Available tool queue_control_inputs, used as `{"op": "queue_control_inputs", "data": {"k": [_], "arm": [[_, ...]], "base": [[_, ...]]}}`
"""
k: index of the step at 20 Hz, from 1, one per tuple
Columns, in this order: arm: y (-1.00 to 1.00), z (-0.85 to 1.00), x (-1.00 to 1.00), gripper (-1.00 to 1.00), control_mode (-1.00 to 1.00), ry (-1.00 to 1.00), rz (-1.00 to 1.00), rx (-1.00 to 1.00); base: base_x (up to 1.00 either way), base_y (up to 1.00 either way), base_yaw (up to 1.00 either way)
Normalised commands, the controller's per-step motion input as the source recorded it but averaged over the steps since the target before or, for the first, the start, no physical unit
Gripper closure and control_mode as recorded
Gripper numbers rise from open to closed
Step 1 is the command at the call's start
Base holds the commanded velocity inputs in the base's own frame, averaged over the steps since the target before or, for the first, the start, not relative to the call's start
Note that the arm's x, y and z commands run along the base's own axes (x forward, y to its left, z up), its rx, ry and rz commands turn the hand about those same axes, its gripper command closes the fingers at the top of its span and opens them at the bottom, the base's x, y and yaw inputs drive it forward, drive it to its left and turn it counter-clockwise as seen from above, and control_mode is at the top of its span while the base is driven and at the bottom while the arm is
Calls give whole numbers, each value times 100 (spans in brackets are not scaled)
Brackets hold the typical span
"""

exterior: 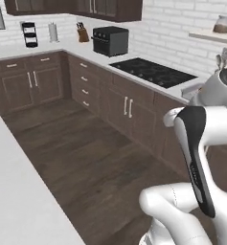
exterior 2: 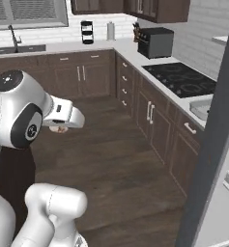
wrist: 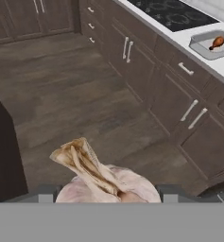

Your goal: Place one garlic and one chicken drumstick in each tupperware on the nearby counter, to pack two identical lunches.

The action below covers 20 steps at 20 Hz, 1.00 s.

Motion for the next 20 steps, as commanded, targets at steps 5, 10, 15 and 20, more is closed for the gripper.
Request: {"op": "queue_control_inputs", "data": {"k": [5,10,15,20], "arm": [[0,0,0,100,100,0,0,0],[0,0,0,100,100,0,0,0],[0,0,0,100,100,0,0,0],[0,0,0,100,100,0,0,0]], "base": [[100,11,-33],[90,7,-57],[92,52,-64],[99,80,-68]]}}
